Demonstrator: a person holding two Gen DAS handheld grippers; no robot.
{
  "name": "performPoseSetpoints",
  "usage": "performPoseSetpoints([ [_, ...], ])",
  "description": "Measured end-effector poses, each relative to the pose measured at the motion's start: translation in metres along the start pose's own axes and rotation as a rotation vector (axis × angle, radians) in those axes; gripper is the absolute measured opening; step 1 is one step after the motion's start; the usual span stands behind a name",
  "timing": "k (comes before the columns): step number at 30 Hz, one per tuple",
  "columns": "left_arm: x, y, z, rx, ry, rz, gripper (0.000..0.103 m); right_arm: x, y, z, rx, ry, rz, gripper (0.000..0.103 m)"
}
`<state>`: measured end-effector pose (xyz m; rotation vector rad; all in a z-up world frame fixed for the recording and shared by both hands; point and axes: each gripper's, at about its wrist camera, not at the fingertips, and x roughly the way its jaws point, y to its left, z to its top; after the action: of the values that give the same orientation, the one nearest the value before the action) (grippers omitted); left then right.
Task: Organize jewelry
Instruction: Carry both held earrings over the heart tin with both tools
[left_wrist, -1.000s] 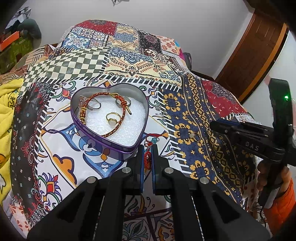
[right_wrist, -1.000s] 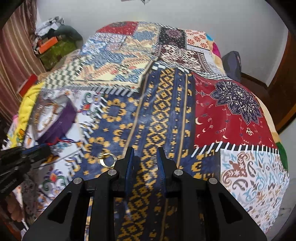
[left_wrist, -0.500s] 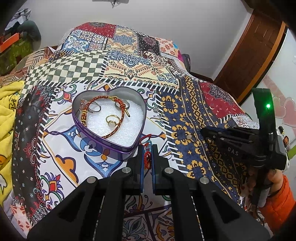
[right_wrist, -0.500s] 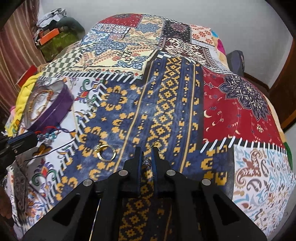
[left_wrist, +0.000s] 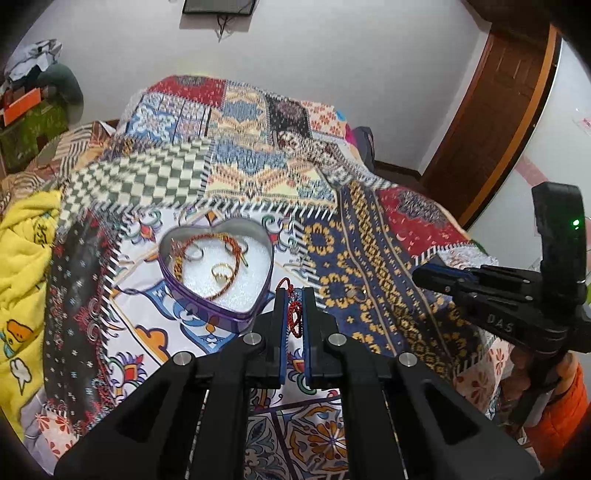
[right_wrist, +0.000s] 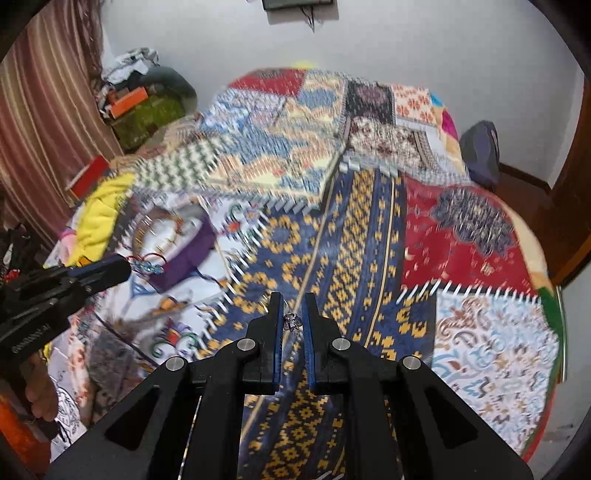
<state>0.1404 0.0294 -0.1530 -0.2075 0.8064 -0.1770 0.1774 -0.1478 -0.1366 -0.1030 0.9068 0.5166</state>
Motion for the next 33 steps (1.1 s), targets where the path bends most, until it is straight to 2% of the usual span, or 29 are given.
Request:
performPoseSetpoints([
  [8, -0.038, 0.004, 0.015, 0.006, -0.096, 0.032, 0.005, -0.024, 0.022, 0.02, -0.038, -0.094, 0.029, 0.009],
  [20, -0.067, 0.035, 0.03, -0.022, -0.182, 0.108, 0.005, -0.02, 0.065, 0.046, -0.097, -0.153, 0.139, 0.009],
  [26, -0.061, 0.049, 0.036, -0.054, -0.182, 0.098, 0.005, -0.001, 0.085, 0.053, -0.131, -0.138, 0.18, 0.009],
  [33, -0.036, 0.063, 0.038, -0.084, -0.125, 0.038, 0.005, 0.041, 0.101, 0.052, -0.177, -0.047, 0.207, 0.009],
])
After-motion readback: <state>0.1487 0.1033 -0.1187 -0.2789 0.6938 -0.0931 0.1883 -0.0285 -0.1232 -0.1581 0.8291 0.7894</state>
